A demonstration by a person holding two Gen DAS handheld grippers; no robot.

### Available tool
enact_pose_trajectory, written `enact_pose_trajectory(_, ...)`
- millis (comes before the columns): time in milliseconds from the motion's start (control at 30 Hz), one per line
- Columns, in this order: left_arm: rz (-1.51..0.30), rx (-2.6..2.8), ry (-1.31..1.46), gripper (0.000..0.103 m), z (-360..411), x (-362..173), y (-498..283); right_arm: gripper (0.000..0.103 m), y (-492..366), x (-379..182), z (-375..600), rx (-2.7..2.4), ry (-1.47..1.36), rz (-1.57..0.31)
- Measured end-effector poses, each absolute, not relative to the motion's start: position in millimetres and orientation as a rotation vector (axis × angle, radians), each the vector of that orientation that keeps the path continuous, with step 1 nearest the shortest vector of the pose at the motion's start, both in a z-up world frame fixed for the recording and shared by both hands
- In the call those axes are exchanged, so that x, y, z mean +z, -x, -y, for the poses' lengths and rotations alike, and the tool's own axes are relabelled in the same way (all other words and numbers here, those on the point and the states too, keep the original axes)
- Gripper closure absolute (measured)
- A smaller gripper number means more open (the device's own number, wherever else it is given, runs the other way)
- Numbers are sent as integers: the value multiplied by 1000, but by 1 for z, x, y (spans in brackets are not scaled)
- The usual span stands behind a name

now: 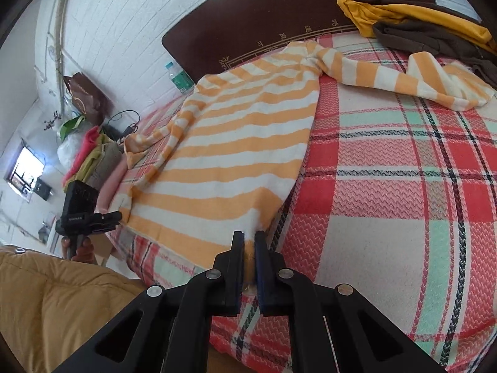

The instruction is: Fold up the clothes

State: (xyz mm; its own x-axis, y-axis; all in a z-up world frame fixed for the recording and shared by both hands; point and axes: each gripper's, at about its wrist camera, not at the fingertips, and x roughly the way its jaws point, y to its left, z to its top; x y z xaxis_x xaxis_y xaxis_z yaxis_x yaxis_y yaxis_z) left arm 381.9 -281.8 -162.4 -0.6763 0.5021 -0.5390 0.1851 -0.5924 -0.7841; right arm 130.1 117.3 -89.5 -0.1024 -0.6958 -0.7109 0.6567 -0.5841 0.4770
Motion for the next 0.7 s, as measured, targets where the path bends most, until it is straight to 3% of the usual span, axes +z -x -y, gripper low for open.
enact_pose_trajectory(33, 1258, 2433, 1181, 80, 280, -156, -380, 97, -130, -90, -115, -1827, -1212, 41)
enact_pose_trajectory(67, 1211, 2492, 1208, 57, 278, -151, -378, 97, -129, -91, -113, -1821, -1215, 35)
enact_pose_trajectory(100, 1161, 2551, 1236, 26, 275, -145, -376, 97, -129, -92, -111, -1818, -1220, 29)
enact_pose_trajectory(133, 1086, 2635, 1265, 16, 269, -136, -372, 97, -129, -94, -110, -1813, -1227, 29)
enact_pose_trajectory(300, 542, 2868, 1360, 13, 219, -100, -338, 95, -131, -100, -112, -1813, -1242, 54)
enact_pose_trajectory(400, 318, 2854, 1449, 13, 197, -109, -313, 95, -132, -101, -112, -1812, -1242, 65)
enact_pose_trajectory(433, 258, 2834, 1491, 14, 190, -117, -305, 94, -132, -102, -112, -1812, -1242, 68)
enact_pose_trajectory(500, 179, 2817, 1591, 36, 188, -137, -299, 94, -133, -103, -113, -1811, -1243, 78)
enact_pose_trajectory(567, 199, 2825, 1583, 42, 199, -143, -303, 94, -133, -106, -114, -1808, -1250, 88)
enact_pose_trajectory(633, 280, 2835, 1578, 64, 215, -145, -307, 93, -133, -109, -116, -1804, -1259, 98)
enact_pose_trajectory(700, 425, 2840, 1577, 93, 237, -142, -313, 93, -133, -112, -116, -1801, -1267, 106)
